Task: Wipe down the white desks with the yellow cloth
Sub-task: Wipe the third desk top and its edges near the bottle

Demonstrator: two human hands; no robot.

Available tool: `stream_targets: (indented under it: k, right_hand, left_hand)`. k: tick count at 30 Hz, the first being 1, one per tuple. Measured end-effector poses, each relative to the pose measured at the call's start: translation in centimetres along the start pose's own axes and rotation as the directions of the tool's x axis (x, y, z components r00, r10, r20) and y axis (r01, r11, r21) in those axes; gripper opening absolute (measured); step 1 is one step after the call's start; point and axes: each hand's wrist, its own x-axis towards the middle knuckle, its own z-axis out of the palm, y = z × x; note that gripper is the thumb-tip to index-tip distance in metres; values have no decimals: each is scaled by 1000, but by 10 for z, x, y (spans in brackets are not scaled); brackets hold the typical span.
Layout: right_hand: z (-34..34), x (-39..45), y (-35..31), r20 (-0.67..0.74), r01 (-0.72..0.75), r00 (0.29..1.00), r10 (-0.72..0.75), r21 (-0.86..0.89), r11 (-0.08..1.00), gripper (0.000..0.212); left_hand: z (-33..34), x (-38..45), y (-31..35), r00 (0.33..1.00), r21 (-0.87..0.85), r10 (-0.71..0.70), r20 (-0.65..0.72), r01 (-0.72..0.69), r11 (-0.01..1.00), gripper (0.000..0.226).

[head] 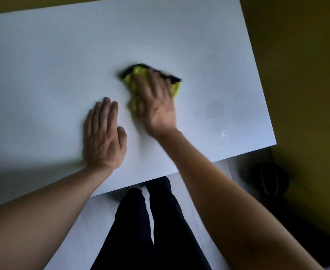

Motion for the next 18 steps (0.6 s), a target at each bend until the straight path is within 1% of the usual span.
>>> stream_targets:
  k: [1,3,4,5,6,7,9,11,13,14,15,16,18]
  right_hand:
    - [4,-6,-12,41,44,998,-44,-1,999,55]
    - [0,-6,0,77,113,991,-111,-32,993,53]
    - [-6,-5,17,73,113,991,-109,-49,992,54]
    - [-15,-3,36,49,71,996,-68,-65,995,55]
    - [-25,0,60,-2,-13,1000,13,-76,997,57]
    - [-36,1,85,-66,-133,990,127,-92,987,58]
    - [-65,2,136,-168,-349,931,324,-150,925,60]
    - [-88,-2,167,-192,-496,864,466,-159,854,60]
    - [-91,-4,168,-211,-595,799,564,-139,791,58]
    - [-86,-5,155,-216,-612,786,579,-145,777,60]
    - [-78,-9,138,-224,-600,795,564,-154,785,63]
    - [-68,-17,116,-224,-549,829,512,-155,821,64]
    - [-38,-39,60,-184,-370,920,346,-119,921,61]
  left_hand:
    - [0,0,0,1000,-8,4,-3,-4,1000,67]
    - [0,0,-2,1000,-11,7,-3,-8,1000,66]
    - [0,0,-2,1000,-15,8,-1,-8,1000,66]
    - [0,0,-2,1000,-18,4,-3,-5,1000,65]
    - [0,0,-2,1000,-15,2,-1,-2,1000,65]
    - [1,0,-2,1000,-10,-1,3,1,1000,64]
    - [1,0,-2,1000,-16,-13,3,13,1000,63]
    - [2,-1,-2,1000,-14,-12,-4,12,1000,62]
    - [3,-2,-2,1000,-8,-5,-16,5,1000,62]
    - [3,-2,-2,1000,-9,1,-23,-1,1000,62]
    - [3,-1,-3,1000,-12,9,-24,-9,1000,62]
    - [3,-2,-3,1000,-17,12,-26,-13,1000,61]
    - [2,-1,-2,999,-24,13,-36,-14,1000,61]
